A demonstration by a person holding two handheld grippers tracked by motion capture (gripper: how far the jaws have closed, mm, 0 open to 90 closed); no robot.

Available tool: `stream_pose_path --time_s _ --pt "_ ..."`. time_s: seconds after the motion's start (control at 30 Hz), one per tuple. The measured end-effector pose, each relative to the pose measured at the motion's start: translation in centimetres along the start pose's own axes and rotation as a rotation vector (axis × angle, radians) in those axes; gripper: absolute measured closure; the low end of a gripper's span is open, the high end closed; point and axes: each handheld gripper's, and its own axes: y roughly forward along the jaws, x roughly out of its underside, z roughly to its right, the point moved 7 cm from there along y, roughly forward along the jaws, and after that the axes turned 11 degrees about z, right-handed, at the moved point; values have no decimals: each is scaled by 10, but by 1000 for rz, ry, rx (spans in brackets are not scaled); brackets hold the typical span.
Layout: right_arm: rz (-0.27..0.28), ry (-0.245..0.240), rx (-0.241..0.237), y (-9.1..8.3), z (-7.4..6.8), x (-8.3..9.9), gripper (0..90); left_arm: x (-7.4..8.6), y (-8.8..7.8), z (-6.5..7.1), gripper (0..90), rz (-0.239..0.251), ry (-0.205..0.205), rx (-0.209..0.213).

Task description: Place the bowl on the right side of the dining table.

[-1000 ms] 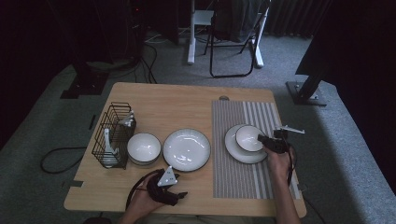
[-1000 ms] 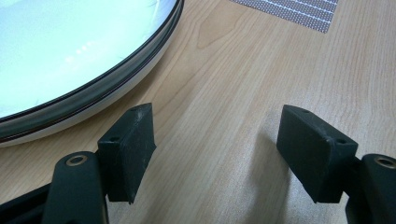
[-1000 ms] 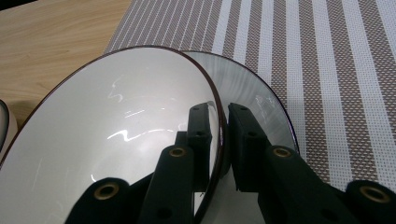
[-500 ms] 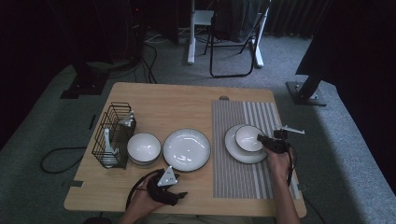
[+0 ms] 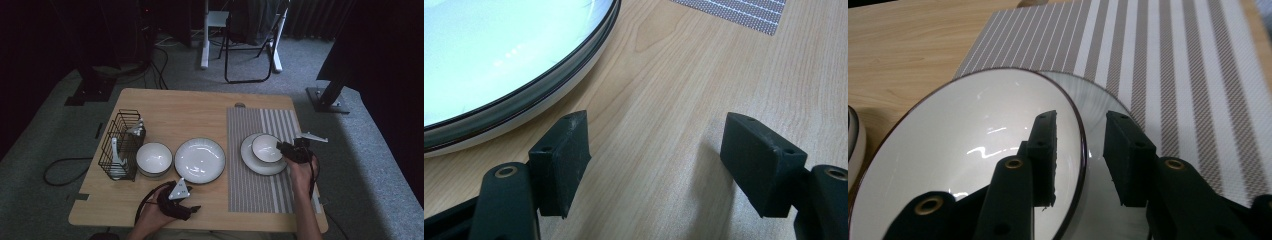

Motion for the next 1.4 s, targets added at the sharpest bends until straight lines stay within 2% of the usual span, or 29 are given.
stream_pose_path --time_s 0.07,0.37,0.63,0.87,1.07,1.17,1.4 --pt "14 -28 9 -2 -3 -6 648 0 0 0 285 0 0 0" --pt "51 -94 12 -10 -13 -19 631 0 0 0 285 0 0 0" --pt "86 -149 -20 -20 -27 -26 618 0 0 0 285 -1 0 0" --pt "96 -173 -52 -24 -41 -27 608 0 0 0 285 -1 0 0" --pt "111 -221 -118 -24 -58 -22 598 0 0 0 285 -1 0 0" --pt "124 -210 -182 -22 -68 -18 594 0 0 0 285 0 0 0" --pt "110 -248 -251 -22 -89 -6 590 0 0 0 285 -1 1 0"
